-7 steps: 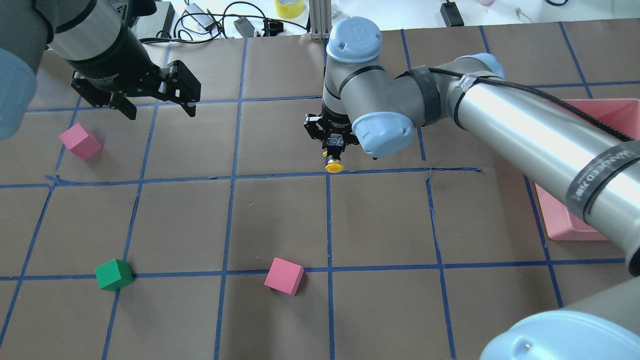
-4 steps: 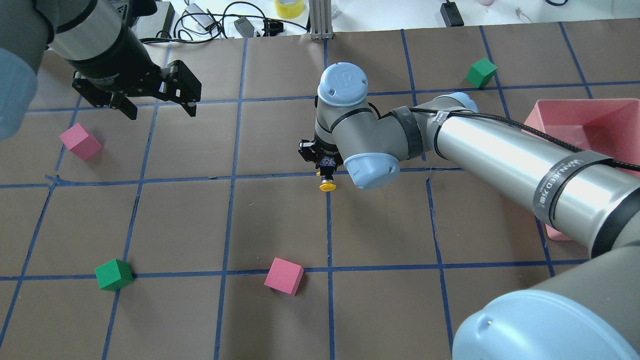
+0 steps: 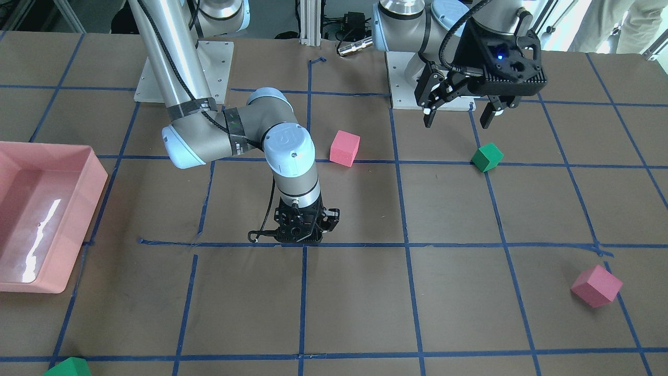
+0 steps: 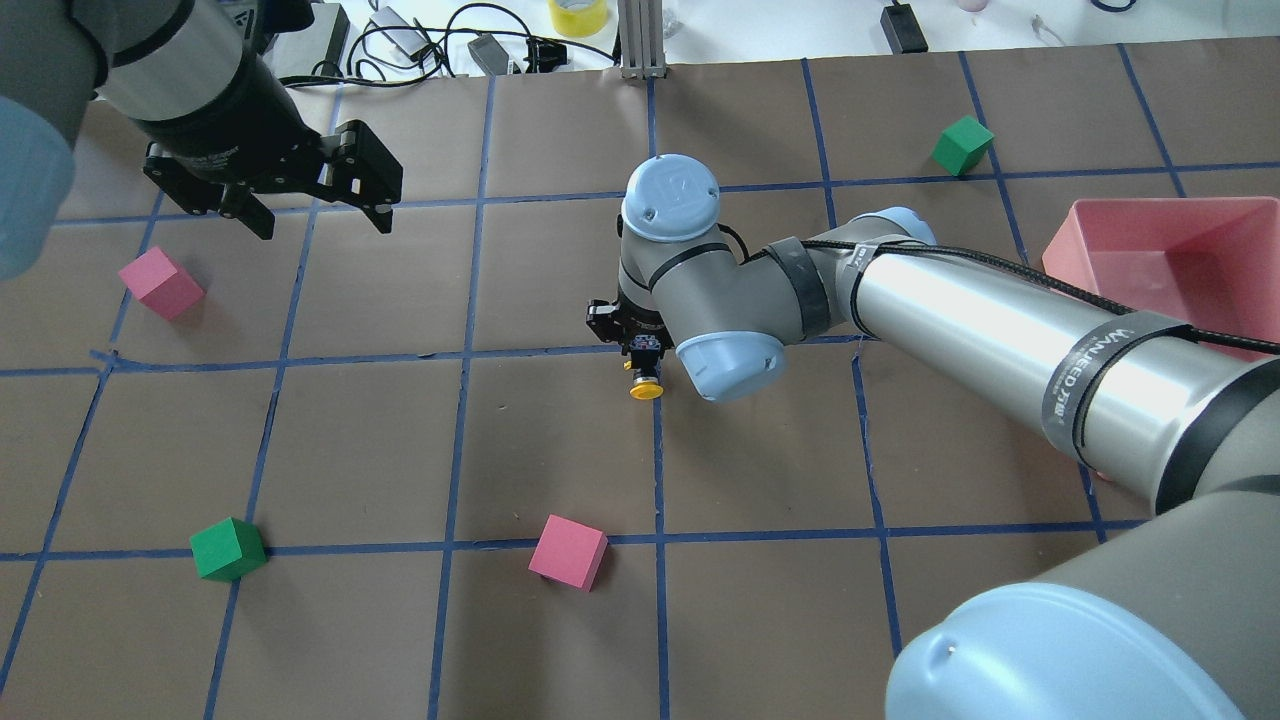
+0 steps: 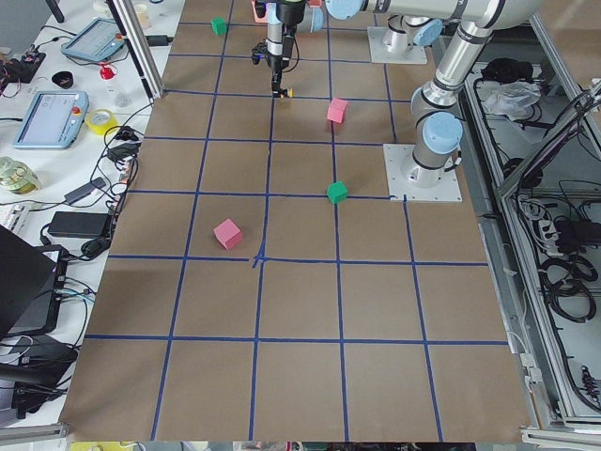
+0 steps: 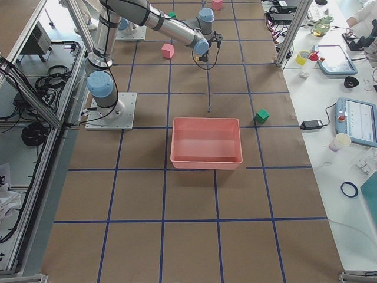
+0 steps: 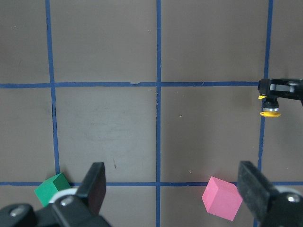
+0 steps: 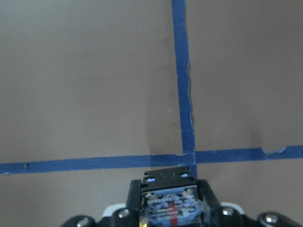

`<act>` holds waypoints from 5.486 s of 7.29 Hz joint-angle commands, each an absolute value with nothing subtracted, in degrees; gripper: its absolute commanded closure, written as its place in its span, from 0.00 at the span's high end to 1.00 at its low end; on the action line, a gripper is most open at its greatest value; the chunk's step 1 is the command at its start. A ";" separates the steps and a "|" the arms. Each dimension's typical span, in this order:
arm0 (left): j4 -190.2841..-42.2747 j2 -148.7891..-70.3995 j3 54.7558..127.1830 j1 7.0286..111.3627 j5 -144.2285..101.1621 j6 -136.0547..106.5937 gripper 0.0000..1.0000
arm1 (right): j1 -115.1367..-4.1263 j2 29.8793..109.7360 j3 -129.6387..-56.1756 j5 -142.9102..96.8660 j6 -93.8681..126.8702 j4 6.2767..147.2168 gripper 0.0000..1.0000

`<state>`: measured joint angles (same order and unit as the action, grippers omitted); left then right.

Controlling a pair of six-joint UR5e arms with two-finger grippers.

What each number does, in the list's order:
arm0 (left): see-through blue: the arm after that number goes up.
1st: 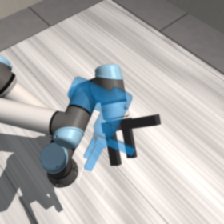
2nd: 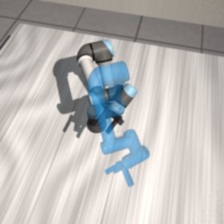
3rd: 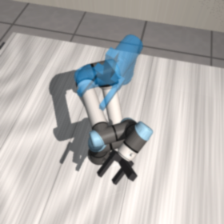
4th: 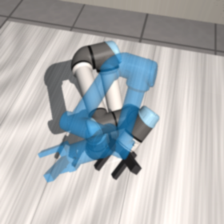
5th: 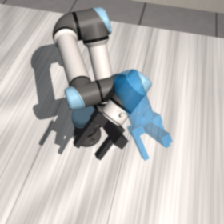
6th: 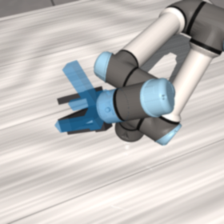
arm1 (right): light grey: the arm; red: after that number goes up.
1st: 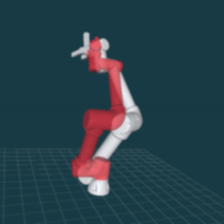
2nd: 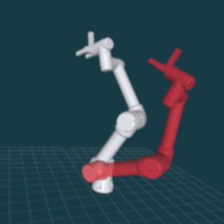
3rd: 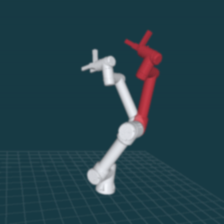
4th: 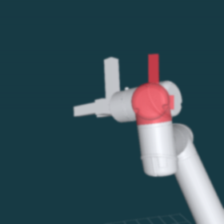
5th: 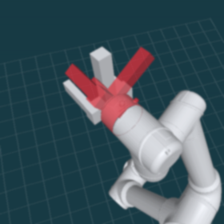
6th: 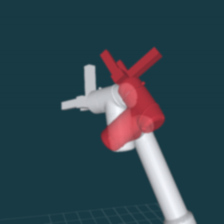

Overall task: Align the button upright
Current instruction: 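Lower the button onto the table with the right gripper, then open and raise the right gripper while the left arm reaches toward the button, then lower the left gripper over the button and grasp its body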

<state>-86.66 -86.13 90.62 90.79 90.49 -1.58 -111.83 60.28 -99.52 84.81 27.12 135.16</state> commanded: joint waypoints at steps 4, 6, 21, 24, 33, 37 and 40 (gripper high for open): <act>-86.75 -85.96 89.92 90.79 91.05 -1.49 1.00 | -111.88 60.03 -99.67 84.02 27.16 135.26 0.68; -86.57 -86.57 89.47 90.88 91.40 -1.49 1.00 | -111.88 60.12 -99.76 84.11 27.07 135.18 0.88; -32.48 -100.60 113.81 114.33 100.11 -30.76 1.00 | -90.88 88.07 -83.15 84.11 -0.53 87.63 1.00; -13.95 -108.52 120.04 118.46 104.14 -30.85 1.00 | -90.79 87.80 -84.29 84.20 -0.97 88.24 1.00; 5.80 -120.76 123.49 122.08 108.19 -26.91 0.79 | -93.94 87.98 -81.56 88.24 7.28 86.75 1.00; 5.54 -120.50 123.75 122.08 108.98 -26.72 0.09 | -93.87 87.71 -81.56 90.61 6.77 87.01 1.00; 4.58 -117.52 122.00 121.47 109.60 -25.67 0.00 | -93.69 87.63 -81.47 90.53 6.86 86.84 1.00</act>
<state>5.12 -119.00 123.00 121.90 109.53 -26.29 -93.74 87.65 -81.51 90.49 6.86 86.91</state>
